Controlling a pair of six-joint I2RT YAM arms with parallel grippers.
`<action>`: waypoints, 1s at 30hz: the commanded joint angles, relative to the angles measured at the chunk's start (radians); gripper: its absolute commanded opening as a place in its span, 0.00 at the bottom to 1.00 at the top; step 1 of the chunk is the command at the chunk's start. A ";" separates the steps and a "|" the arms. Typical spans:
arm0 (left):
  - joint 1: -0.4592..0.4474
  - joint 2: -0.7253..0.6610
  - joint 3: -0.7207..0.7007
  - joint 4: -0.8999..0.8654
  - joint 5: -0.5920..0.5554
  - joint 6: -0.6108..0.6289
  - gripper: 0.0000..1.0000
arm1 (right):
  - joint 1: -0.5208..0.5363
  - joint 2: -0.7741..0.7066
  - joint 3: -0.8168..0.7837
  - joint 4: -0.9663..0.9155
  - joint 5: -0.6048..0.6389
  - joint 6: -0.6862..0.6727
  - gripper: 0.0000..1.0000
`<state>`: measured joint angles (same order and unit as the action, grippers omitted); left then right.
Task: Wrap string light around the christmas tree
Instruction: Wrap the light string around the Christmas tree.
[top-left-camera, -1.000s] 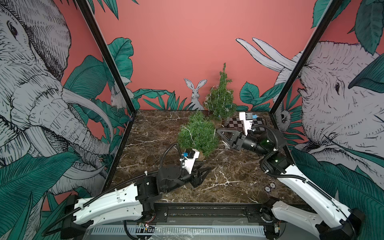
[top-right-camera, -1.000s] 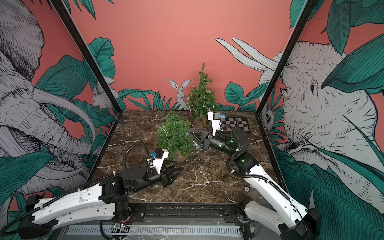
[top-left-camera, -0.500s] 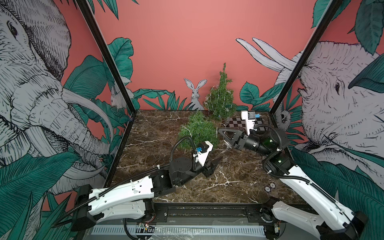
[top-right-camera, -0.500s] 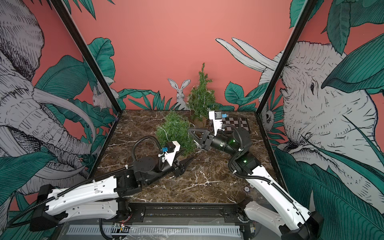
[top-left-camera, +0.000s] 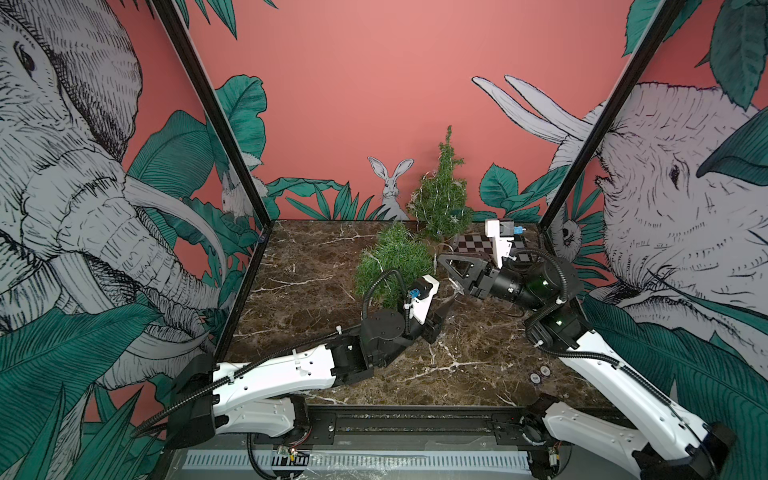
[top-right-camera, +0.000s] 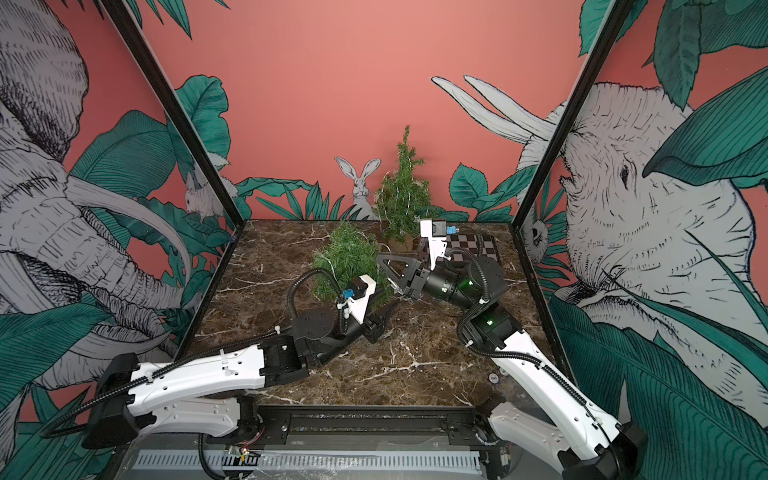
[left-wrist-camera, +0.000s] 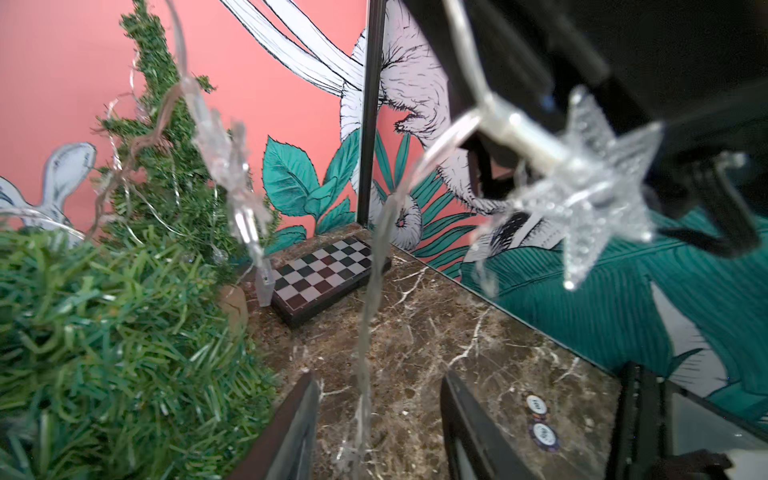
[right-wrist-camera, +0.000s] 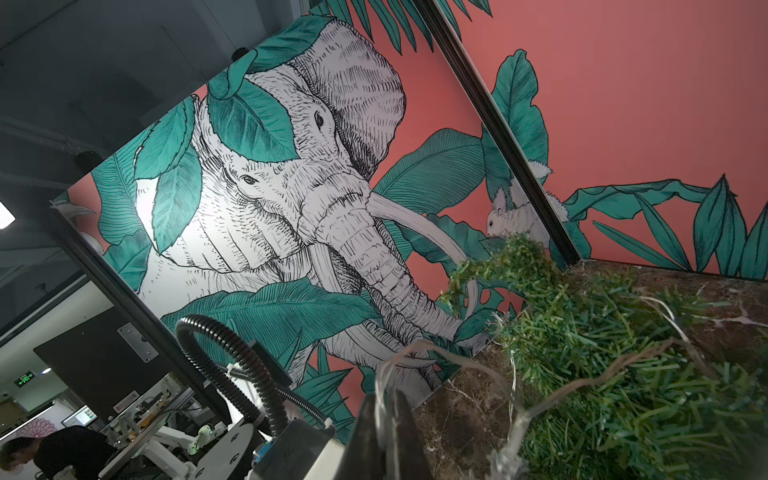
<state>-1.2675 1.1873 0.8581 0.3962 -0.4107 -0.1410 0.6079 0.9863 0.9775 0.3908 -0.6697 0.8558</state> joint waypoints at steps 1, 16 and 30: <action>-0.001 -0.023 0.002 0.056 -0.050 -0.020 0.29 | 0.004 -0.005 -0.002 0.092 -0.010 0.037 0.08; 0.000 -0.212 -0.052 -0.117 0.087 -0.089 0.00 | 0.013 0.062 -0.002 -0.040 0.083 0.004 0.25; 0.000 -0.488 -0.145 -0.232 0.111 -0.137 0.00 | 0.027 0.031 0.000 -0.311 0.106 -0.277 0.66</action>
<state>-1.2671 0.7334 0.7086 0.2062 -0.3332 -0.2634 0.6296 1.0630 0.9749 0.1448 -0.5751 0.6899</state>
